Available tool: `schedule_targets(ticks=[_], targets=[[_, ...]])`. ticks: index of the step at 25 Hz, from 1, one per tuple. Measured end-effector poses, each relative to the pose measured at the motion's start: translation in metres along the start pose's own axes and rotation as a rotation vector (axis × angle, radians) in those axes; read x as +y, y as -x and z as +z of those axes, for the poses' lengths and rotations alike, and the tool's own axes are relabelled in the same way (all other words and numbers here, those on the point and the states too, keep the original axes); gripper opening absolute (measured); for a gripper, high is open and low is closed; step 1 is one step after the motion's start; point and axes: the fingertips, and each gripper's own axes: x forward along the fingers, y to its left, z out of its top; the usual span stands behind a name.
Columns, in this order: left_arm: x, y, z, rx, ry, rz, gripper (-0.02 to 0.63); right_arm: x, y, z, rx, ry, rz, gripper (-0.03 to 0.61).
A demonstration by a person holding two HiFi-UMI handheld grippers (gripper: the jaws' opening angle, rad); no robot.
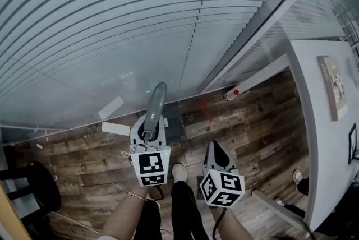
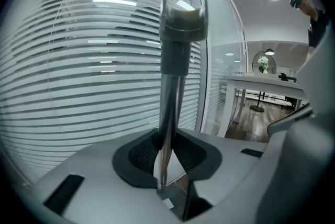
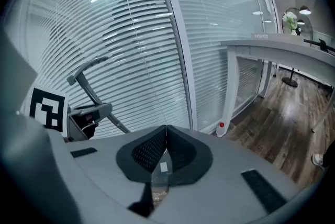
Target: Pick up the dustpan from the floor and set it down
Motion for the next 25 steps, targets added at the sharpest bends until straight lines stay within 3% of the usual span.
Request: schedule_targets(ticks=[12, 25], targets=[[0.043, 0.094, 0.04, -0.041, -0.024, 0.038, 0.095, 0.088, 0.038, 0.043, -0.075, 0.118, 0.111, 0.032], [0.116, 0.216, 0.089, -0.101, 0.067, 0.18, 0.095, 0.203, 0.106, 0.074, -0.125, 0.284, 0.264, 0.032]])
